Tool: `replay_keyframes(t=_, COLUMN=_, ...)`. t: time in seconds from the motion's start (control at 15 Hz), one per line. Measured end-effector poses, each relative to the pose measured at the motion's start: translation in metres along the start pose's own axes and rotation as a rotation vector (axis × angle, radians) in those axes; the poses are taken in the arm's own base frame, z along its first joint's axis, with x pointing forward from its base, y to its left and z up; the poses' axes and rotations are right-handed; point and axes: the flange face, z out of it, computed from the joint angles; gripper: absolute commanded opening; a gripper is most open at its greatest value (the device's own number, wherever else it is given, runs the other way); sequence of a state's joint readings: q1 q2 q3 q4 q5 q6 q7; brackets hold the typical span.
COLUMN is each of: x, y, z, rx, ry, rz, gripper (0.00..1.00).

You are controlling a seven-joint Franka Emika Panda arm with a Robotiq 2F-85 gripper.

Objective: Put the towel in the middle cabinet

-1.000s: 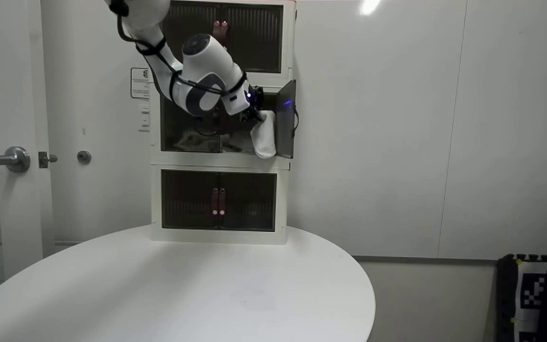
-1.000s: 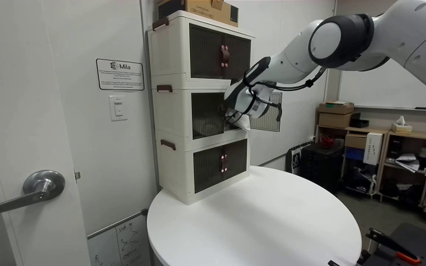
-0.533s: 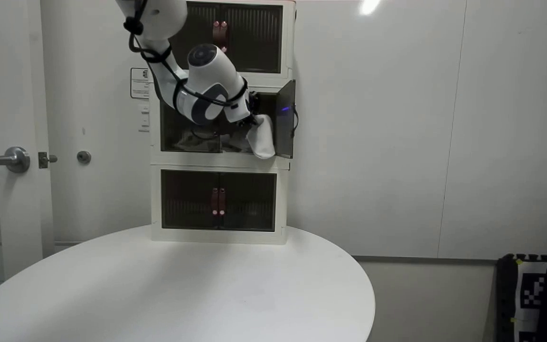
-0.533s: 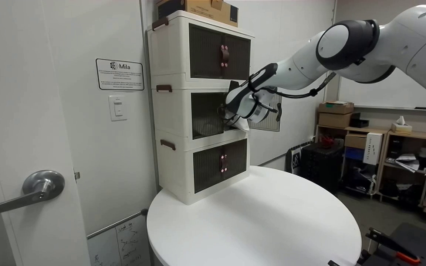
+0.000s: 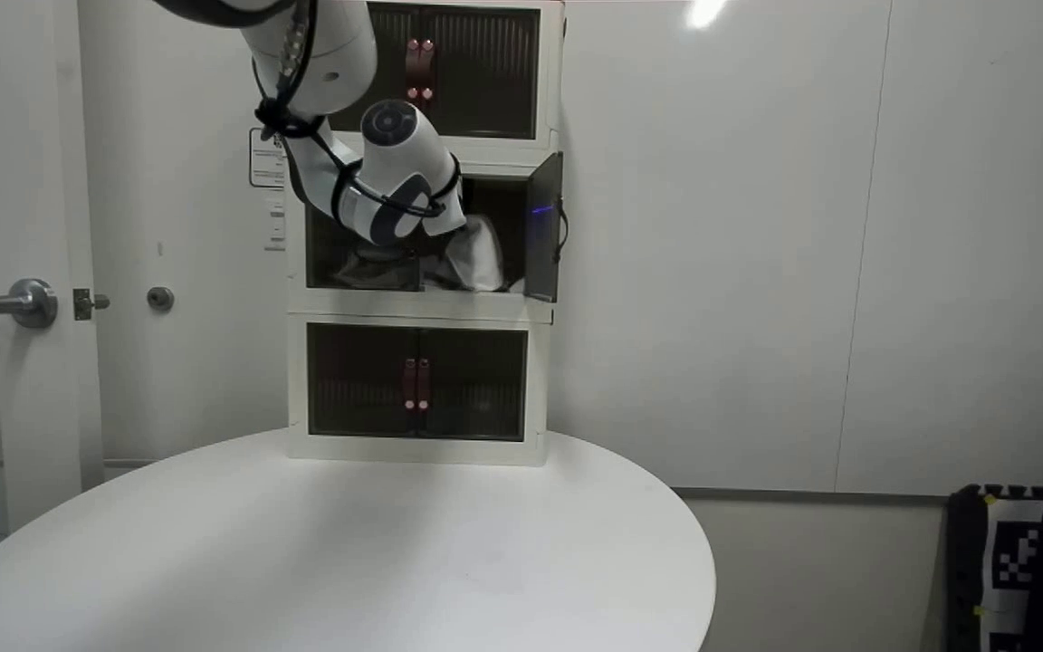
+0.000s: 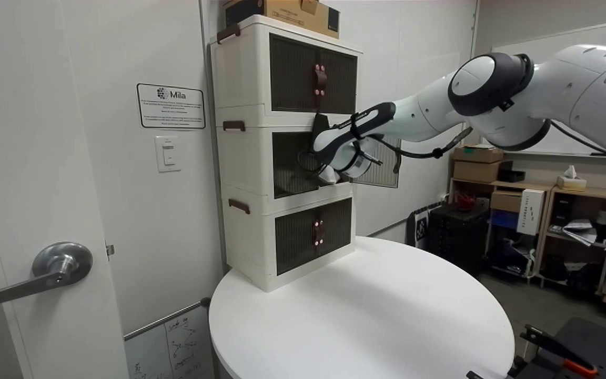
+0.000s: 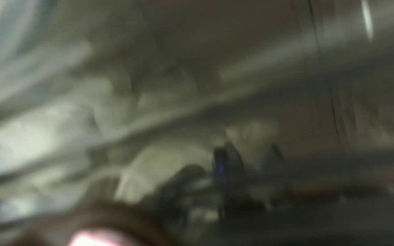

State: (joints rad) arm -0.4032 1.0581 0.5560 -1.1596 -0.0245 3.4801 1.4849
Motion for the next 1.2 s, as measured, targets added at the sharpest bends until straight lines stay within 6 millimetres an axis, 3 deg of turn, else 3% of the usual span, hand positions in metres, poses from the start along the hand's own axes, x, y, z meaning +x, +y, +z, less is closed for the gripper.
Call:
replay_keyframes(t=0.07, x=-0.0055, y=0.0015, z=0.003, rx=0.01, ry=-0.018, rz=-0.002, gripper=0.09)
replay_keyframes(t=0.13, x=-0.0073, y=0.0025, z=0.0052, rx=0.019, ry=-0.029, rz=-0.002, gripper=0.42)
replay_keyframes(t=0.27, x=-0.0059, y=0.0028, z=0.008, rx=0.034, ry=-0.04, rz=-0.007, gripper=0.5)
replay_keyframes(t=0.47, x=-0.0044, y=0.0033, z=0.0101, rx=0.045, ry=-0.06, rz=-0.023, gripper=0.72)
replay_keyframes(t=0.53, x=-0.0039, y=0.0032, z=0.0108, rx=0.041, ry=-0.068, rz=-0.03, gripper=0.56)
replay_keyframes(t=0.73, x=-0.0021, y=0.0031, z=0.0123, rx=0.022, ry=-0.075, rz=-0.047, gripper=0.72)
replay_keyframes(t=1.2, x=-0.0019, y=0.0032, z=0.0123, rx=0.021, ry=-0.075, rz=-0.048, gripper=0.72)
